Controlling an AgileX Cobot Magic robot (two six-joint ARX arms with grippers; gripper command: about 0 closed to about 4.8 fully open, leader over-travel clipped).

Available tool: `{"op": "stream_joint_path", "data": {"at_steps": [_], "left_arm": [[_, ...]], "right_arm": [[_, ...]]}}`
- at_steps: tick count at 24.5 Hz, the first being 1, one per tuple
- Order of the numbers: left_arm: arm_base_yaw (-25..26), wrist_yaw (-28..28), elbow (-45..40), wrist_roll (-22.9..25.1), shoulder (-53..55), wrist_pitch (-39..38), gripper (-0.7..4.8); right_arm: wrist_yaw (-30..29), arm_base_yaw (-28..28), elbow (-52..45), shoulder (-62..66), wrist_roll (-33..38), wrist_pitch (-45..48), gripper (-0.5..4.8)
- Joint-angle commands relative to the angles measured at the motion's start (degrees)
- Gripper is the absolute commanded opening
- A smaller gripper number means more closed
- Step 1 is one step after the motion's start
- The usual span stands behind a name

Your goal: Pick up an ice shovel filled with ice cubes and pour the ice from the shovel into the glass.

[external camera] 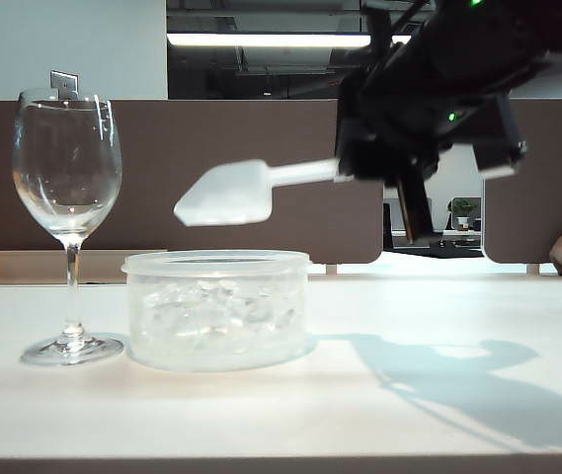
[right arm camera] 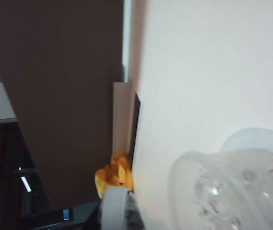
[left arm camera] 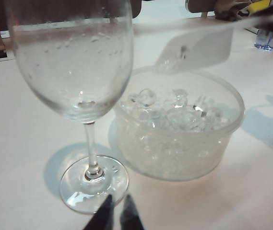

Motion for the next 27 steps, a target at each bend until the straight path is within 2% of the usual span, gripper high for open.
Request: {"op": "stream_joint_path", "data": {"at_steps": [1, 11, 21, 27], "left_arm": [[0.0, 0.13, 0.07, -0.15, 0.07, 0.5, 0.29], [0.0, 0.13, 0.07, -0.15, 0.07, 0.48, 0.29], [0.0, 0.11, 0.07, -0.15, 0.07, 0.5, 0.29], [0.0, 0.11, 0.07, -0.15, 0.07, 0.48, 0.29]], "right_arm": [[-0.09, -0.37, 0.37, -1.66, -2.49, 2.84, -0.01], [-2.49, -0.61, 6.93, -2.97, -8.35, 1.57, -0.02], [-5.09, -0.59, 18.21, -2.84, -16.83, -5.35, -0.02], [-7.72, -0.52, 20.61, -2.84, -16.87, -8.07, -0.02]]}}
